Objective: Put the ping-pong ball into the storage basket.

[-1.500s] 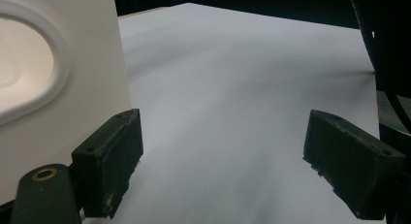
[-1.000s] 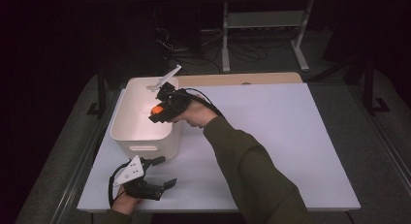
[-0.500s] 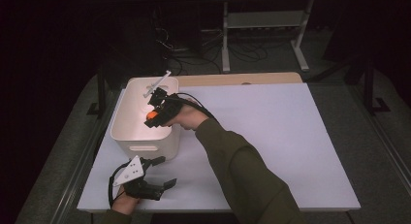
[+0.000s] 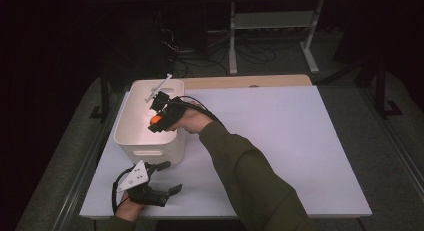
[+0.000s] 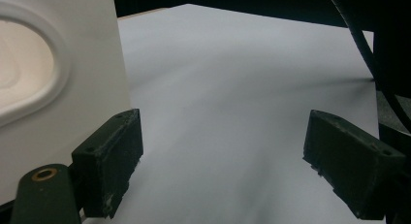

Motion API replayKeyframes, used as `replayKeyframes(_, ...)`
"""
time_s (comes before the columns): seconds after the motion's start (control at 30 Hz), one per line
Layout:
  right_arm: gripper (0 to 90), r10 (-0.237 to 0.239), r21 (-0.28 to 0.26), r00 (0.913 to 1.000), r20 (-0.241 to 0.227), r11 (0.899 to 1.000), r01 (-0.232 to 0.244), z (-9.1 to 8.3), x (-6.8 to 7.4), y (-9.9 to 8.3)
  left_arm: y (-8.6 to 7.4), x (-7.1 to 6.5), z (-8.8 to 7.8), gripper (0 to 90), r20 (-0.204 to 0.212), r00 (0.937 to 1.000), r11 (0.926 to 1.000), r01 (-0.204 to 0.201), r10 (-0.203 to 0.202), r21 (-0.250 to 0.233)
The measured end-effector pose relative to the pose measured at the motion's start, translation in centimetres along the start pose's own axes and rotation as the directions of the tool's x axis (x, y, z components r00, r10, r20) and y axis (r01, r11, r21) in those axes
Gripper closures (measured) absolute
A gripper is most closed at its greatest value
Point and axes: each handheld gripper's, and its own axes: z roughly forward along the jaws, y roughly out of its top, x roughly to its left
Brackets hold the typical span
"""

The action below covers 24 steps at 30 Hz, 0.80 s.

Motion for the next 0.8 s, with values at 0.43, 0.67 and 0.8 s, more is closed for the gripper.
replayKeyframes(0.43,31.4,0.015,-0.014,0.9997,0.020,1.000,-0.015,-0.1,0.0,0.0,0.0,0.0,0.0,14.0,0.000,1.0000,1.0000,0.002,-0.002,-0.001)
replayKeyframes(0.67,29.5,0.030,-0.041,0.9993,0.023,0.999,-0.029,-1.2,-0.1,0.0,0.0,0.0,0.0,14.0,0.002,1.0000,1.0000,0.003,-0.003,0.001)
replayKeyframes(0.8,28.8,0.039,-0.048,0.9987,0.033,0.998,-0.037,-2.2,-0.3,-0.3,0.0,0.1,0.0,14.0,0.003,1.0000,1.0000,0.005,-0.005,0.004)
